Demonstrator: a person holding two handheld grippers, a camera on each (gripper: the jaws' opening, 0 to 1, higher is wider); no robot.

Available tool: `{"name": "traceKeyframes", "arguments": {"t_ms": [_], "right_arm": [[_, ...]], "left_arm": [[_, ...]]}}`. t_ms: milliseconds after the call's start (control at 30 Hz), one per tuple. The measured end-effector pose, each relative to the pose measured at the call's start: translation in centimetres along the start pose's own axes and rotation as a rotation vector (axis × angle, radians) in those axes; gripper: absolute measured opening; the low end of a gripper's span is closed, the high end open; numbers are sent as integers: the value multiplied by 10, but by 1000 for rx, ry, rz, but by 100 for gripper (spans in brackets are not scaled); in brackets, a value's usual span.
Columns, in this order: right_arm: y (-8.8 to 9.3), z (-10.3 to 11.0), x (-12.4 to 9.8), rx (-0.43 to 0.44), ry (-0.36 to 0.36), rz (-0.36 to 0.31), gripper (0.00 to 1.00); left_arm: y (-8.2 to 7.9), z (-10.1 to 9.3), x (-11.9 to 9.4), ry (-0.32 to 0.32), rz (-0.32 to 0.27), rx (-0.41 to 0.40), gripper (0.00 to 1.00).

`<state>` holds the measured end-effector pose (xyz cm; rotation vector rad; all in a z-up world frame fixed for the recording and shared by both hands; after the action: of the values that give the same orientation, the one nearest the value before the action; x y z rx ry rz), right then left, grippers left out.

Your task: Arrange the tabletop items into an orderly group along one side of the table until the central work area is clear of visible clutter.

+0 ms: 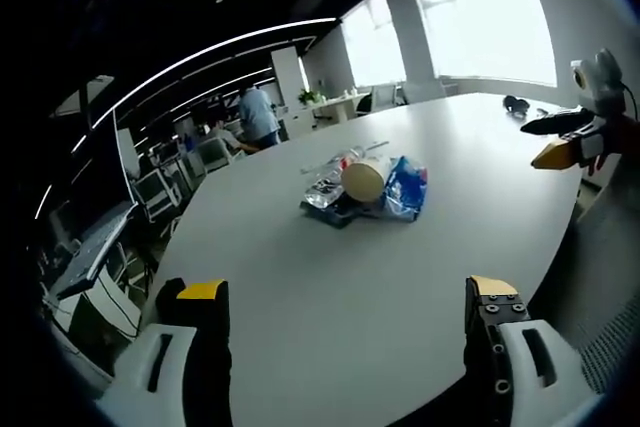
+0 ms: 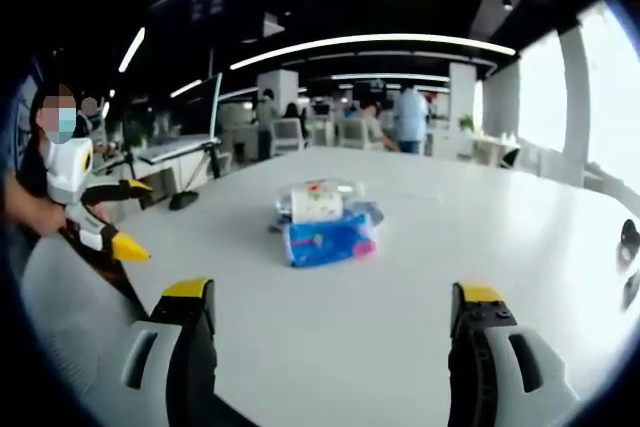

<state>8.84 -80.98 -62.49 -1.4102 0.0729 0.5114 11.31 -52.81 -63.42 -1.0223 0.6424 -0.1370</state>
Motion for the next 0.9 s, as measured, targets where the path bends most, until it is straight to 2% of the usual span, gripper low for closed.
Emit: {"name": "traceKeyframes", "arguments": {"t_ms": [600,900], "right_arm": [[1,-2,-1,2,14,1,96],[4,-3,-1,-4,20,27,96]], "left_arm": [[-2,3,-2,-10,-10,-10,99],[-5,2,-2,5,-17,-21,99]]}}
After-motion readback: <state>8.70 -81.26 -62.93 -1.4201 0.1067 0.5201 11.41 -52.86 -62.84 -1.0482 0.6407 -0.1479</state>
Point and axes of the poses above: the point that each gripper's makers call its tool centre point, and the gripper's own axes: x roughly forward along the fingers, z roughly to its left, y roughly out of its underside, the point moved 2 cm from there along -x, roughly backward along the fingers, and after that the axes turned 10 degrees about x, right-handed, at the moved point
